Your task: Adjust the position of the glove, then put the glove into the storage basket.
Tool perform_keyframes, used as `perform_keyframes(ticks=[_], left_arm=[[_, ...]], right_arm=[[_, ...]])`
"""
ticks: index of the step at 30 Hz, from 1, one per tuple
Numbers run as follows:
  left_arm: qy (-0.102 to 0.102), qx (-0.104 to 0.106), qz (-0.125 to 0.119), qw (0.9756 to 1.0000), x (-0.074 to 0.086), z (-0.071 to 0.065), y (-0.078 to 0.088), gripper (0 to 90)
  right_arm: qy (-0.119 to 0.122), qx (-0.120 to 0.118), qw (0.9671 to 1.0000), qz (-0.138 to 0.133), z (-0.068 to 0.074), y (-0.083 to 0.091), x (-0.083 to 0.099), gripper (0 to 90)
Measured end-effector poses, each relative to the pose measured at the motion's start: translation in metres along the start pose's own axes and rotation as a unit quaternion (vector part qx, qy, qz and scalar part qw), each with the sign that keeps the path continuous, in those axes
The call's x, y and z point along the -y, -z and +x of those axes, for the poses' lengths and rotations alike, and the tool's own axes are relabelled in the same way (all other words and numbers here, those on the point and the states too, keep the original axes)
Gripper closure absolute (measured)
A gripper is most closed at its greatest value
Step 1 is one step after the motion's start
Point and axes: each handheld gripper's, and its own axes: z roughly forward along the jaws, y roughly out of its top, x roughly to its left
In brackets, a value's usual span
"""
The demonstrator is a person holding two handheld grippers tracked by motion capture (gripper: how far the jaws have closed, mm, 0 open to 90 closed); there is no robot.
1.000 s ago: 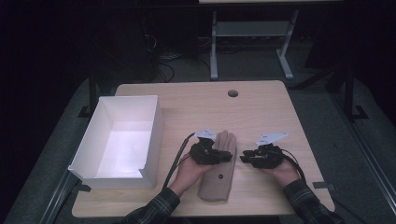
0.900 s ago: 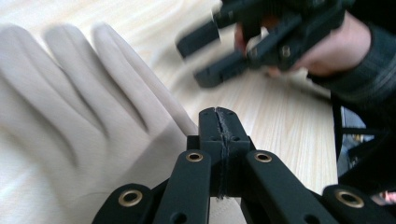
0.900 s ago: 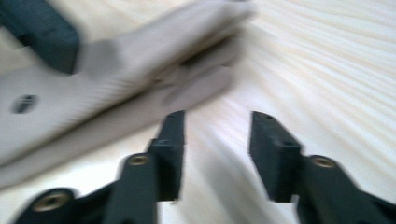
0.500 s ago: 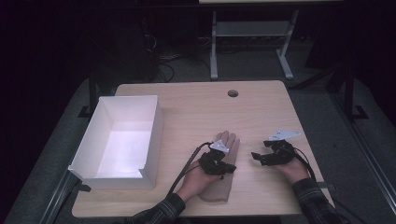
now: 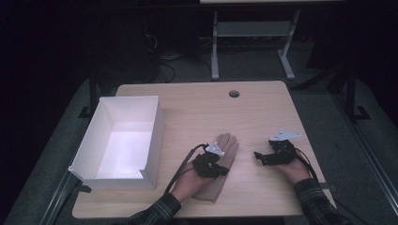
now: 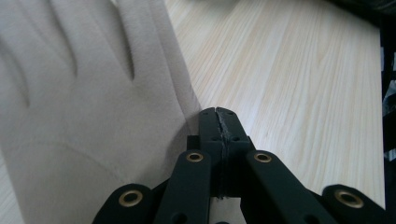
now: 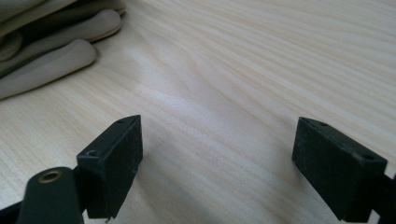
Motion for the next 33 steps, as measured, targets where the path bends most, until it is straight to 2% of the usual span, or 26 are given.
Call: perform_keyframes(ticks=[10, 13, 14, 15, 16, 19, 20, 23, 27, 28, 31, 33], left_arm=[[0.011, -0.023, 0.007, 0.9997, 0.017, 0.008, 0.022, 89.5], [0.008, -0.034, 0.011, 0.9993, 0.021, 0.009, 0.028, 89.6], [-0.001, -0.037, 0.017, 0.9992, 0.022, 0.01, 0.03, 89.5], [0.003, -0.042, 0.013, 0.999, 0.023, 0.009, 0.031, 89.5], [-0.004, -0.046, 0.02, 0.9987, 0.024, 0.009, 0.034, 89.5], [0.0, -0.047, 0.016, 0.9988, 0.024, 0.008, 0.036, 89.5], [0.005, -0.044, 0.007, 0.999, 0.023, 0.008, 0.037, 89.3], [0.003, -0.045, -0.008, 0.9989, 0.019, 0.006, 0.043, 84.5], [0.01, -0.058, -0.033, 0.9977, 0.012, 0.006, 0.052, 71.4], [0.015, -0.068, -0.042, 0.9967, 0.011, 0.008, 0.053, 65.2], [0.021, -0.088, -0.042, 0.9951, 0.008, 0.013, 0.054, 47.4], [0.013, -0.114, -0.041, 0.9926, 0.008, 0.017, 0.051, 33.1]], right_arm=[[-0.006, 0.005, 1.0, 0.005, -0.001, -0.001, 0.0, 13.7], [-0.006, 0.005, 1.0, 0.006, -0.001, -0.001, 0.0, 13.7], [-0.006, 0.005, 1.0, 0.006, -0.001, -0.001, 0.0, 13.7], [-0.005, 0.005, 1.0, 0.006, -0.001, -0.001, 0.0, 13.7], [-0.005, 0.005, 1.0, 0.006, -0.001, -0.001, 0.0, 13.7], [-0.005, 0.005, 1.0, 0.005, -0.001, -0.001, 0.0, 13.7], [-0.005, 0.005, 1.0, 0.005, -0.001, -0.001, 0.0, 13.7], [-0.005, 0.005, 1.0, 0.005, -0.001, -0.001, 0.0, 13.7], [-0.005, 0.005, 1.0, 0.005, -0.001, -0.001, 0.0, 13.7], [-0.005, 0.005, 1.0, 0.005, -0.001, -0.001, 0.0, 13.6], [-0.006, 0.005, 1.0, 0.005, -0.001, -0.001, -0.001, 13.7], [-0.005, 0.005, 1.0, 0.005, -0.001, -0.001, -0.001, 13.7]])
